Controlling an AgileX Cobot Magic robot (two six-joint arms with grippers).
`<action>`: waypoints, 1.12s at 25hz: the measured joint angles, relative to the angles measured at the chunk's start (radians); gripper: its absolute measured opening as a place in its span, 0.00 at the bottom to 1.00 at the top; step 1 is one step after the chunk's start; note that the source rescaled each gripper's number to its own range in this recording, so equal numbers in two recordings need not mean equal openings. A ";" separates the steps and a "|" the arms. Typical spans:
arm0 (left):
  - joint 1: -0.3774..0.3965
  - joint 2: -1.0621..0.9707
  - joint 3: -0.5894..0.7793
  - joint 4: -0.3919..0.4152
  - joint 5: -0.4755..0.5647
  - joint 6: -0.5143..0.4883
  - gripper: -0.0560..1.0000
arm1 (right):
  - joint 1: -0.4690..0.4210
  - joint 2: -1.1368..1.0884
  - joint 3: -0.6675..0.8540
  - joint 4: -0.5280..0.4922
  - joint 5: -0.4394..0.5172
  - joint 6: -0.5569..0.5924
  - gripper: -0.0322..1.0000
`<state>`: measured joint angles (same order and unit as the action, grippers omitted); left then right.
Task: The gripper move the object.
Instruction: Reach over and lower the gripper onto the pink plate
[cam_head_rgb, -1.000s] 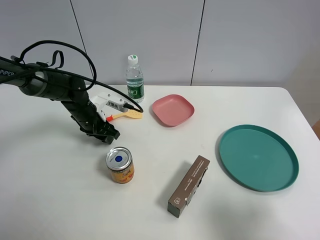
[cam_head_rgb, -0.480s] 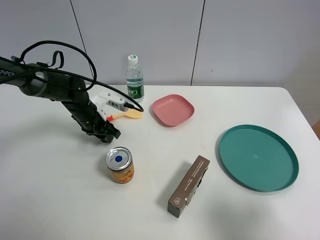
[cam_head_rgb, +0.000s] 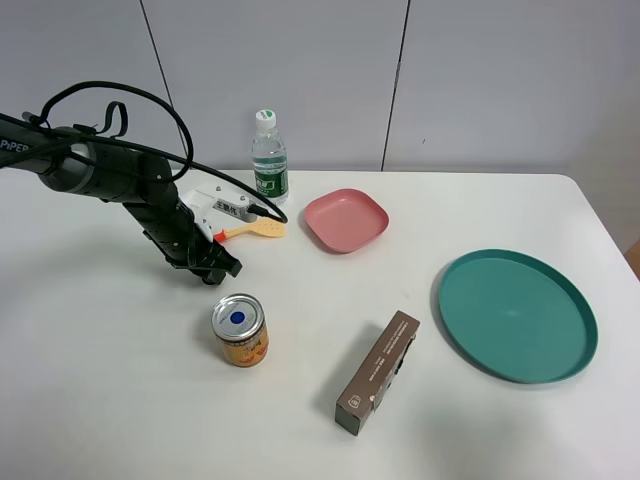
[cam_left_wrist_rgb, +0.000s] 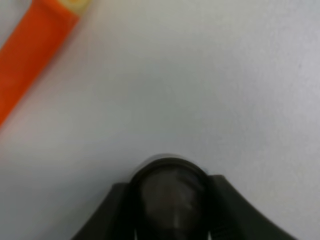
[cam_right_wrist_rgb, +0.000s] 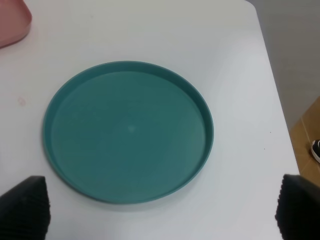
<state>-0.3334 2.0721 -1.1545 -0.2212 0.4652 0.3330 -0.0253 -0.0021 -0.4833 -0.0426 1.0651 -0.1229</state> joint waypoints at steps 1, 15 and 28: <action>0.000 0.000 0.000 0.000 0.000 -0.002 0.07 | 0.000 0.000 0.000 0.000 0.000 0.000 1.00; 0.000 0.000 0.000 0.000 0.000 -0.018 0.06 | 0.000 0.000 0.000 0.000 0.000 0.000 1.00; 0.000 -0.091 0.003 -0.002 0.058 -0.018 0.06 | 0.000 0.000 0.000 0.000 0.000 0.000 1.00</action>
<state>-0.3334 1.9814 -1.1519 -0.2231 0.5229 0.3153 -0.0253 -0.0021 -0.4833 -0.0426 1.0651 -0.1229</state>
